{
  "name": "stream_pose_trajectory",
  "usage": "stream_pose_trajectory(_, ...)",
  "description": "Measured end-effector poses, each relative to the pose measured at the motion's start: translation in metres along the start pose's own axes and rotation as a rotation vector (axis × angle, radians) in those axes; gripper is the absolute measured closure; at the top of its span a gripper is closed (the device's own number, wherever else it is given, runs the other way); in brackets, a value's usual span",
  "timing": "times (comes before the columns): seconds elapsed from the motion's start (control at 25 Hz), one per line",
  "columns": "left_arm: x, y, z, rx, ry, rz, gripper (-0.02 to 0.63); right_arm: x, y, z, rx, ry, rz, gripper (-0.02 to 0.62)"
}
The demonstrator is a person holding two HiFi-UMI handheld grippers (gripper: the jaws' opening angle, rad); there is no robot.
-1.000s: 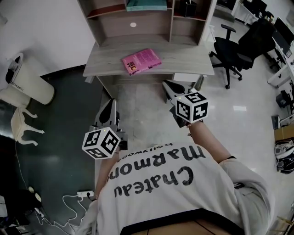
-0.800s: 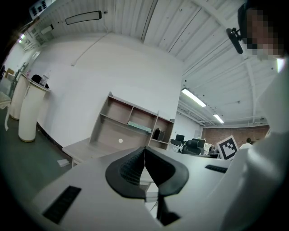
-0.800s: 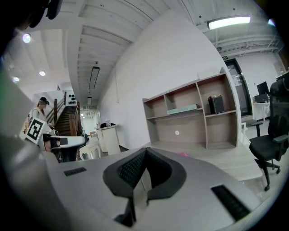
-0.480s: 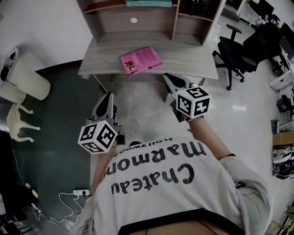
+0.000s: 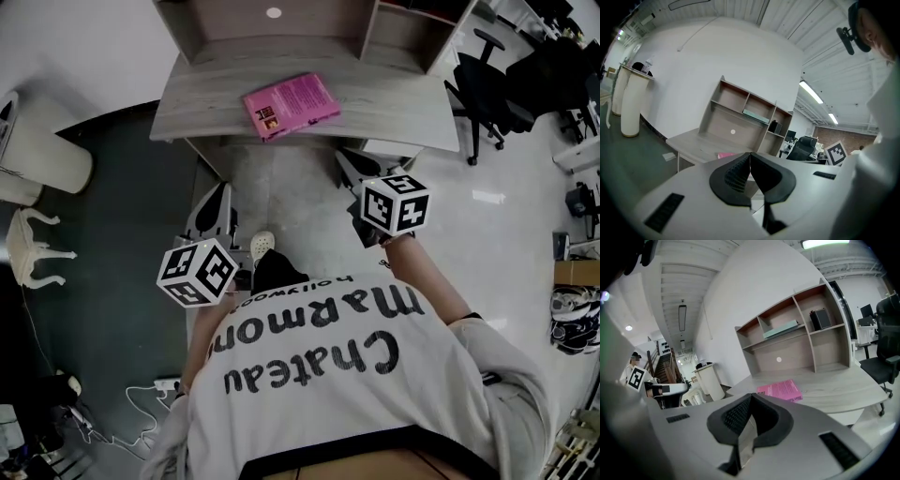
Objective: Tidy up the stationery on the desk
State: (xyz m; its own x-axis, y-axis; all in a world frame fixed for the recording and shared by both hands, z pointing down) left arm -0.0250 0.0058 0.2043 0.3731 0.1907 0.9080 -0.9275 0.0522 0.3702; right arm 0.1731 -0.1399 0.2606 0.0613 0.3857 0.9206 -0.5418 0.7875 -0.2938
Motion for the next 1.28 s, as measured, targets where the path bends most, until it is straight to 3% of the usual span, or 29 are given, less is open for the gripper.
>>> stream_pose_trajectory(0.32,-0.021,0.064,0.056,0.019,0.097,-0.021,0.589,0.011,-0.013,0.069,0.063,0.078,0.133,0.586)
stream_pose_trajectory(0.64,-0.072,0.115,0.13,0.108,0.156,0.028,0.589,0.003,-0.03,0.135,0.162,0.072,0.294,0.586)
stream_pose_trajectory(0.92,-0.073,0.155,0.173,0.155,0.254,0.026,0.589,0.017,-0.041,0.173,0.257,0.081,0.405,0.586)
stream_pose_trajectory(1.12,-0.078,0.176,0.195,0.177,0.308,0.039,0.589,0.038,-0.038,0.197,0.293,0.12,0.427,0.586)
stream_pose_trajectory(1.28,-0.071,0.183,0.21,0.198,0.342,0.043,0.589,0.062,-0.041,0.209,0.29,0.124,0.548,0.584)
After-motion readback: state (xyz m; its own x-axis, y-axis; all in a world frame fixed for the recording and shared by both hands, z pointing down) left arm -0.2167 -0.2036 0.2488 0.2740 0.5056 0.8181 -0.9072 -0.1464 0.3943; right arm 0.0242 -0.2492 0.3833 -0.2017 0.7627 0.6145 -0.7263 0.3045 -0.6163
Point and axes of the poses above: the fingertips, and each gripper's own axes: z forward along the fingers, y to its left, x out of its underside, the point moved 4 cm from there along -z, backward along the fingers, and after that the axes turned 5 degrees about -z, right-handed, at the moved point
